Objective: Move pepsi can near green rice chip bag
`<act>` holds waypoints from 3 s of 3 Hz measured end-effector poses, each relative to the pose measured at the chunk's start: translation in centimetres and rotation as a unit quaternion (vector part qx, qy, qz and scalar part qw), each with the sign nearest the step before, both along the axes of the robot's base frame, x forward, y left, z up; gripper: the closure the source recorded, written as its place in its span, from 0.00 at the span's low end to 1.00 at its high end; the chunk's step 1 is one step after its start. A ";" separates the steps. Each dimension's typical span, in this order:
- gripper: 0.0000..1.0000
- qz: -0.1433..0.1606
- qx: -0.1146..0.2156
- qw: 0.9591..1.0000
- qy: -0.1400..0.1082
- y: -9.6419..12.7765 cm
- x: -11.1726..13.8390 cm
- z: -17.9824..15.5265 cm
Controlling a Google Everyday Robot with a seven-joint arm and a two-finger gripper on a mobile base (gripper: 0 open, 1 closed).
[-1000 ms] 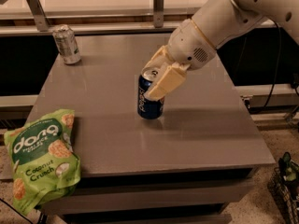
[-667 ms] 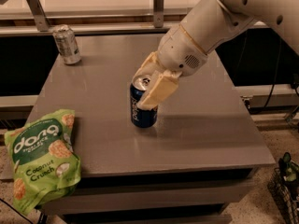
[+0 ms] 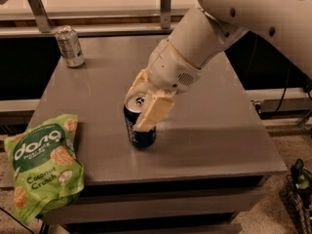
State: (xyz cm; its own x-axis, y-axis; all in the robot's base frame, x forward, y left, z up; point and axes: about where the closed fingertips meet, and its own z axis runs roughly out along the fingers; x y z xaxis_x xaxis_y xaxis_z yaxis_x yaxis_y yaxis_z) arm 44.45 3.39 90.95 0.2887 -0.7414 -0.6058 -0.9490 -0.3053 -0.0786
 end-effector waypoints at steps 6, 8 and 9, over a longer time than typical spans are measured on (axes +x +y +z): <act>0.59 0.155 0.037 0.987 0.001 9.3 -2.8 -0.1; 0.12 0.156 0.037 0.987 -0.002 9.6 -3.0 0.0; 0.00 0.157 0.037 0.987 -0.003 9.7 -3.1 0.1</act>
Offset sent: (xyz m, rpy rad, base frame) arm -0.0019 0.0374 -0.0033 -0.0628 -0.0281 0.1578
